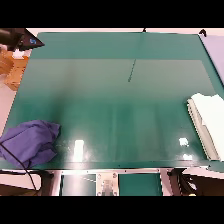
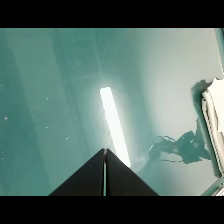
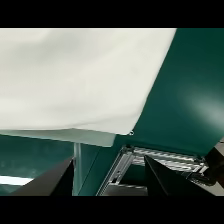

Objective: Fold the shirts.

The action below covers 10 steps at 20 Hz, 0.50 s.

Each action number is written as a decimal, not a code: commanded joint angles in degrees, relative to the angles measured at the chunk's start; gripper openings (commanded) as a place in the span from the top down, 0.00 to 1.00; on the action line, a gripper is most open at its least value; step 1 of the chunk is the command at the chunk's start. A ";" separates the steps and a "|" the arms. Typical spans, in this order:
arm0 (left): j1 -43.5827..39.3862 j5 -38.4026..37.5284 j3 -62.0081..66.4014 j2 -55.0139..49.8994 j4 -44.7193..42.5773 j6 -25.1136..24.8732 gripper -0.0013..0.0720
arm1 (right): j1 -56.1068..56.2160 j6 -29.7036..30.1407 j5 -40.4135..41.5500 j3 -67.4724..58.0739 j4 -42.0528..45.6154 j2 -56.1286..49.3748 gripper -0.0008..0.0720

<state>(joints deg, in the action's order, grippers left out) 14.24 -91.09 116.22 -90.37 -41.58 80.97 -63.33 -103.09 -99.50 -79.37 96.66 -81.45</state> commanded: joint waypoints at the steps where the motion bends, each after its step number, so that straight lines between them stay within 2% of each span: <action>1: 0.02 0.28 0.00 0.00 -0.02 -0.04 0.95 | 1.55 -0.26 1.16 -2.99 1.70 -1.53 0.32; 3: 0.02 0.90 0.00 0.00 -0.02 -0.02 0.95 | 4.46 -0.20 2.16 -8.31 -3.06 -2.16 0.32; 4: 0.02 1.22 0.00 0.00 -0.02 -0.02 0.95 | 6.19 0.07 3.52 -10.51 -6.58 -2.16 0.39; 5: 0.02 1.64 0.00 0.00 0.00 0.00 0.95 | 8.37 1.33 4.98 -12.61 -11.56 -2.14 0.77; 6: 0.02 2.36 0.00 0.00 0.00 0.02 0.95 | 10.82 2.54 6.36 -14.14 -16.74 -2.05 0.96; 8: 0.02 4.33 0.00 0.11 -0.02 0.72 0.95 | 16.06 3.19 8.37 -15.17 -23.54 -1.84 0.96; 10: -0.20 3.63 0.00 0.20 -0.55 1.55 0.95 | 22.47 5.33 10.14 -14.03 -25.73 -0.83 0.96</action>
<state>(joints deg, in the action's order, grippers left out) 14.22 -88.03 116.22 -90.26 -41.65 81.54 -48.21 -100.38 -92.73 -92.51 79.02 -83.05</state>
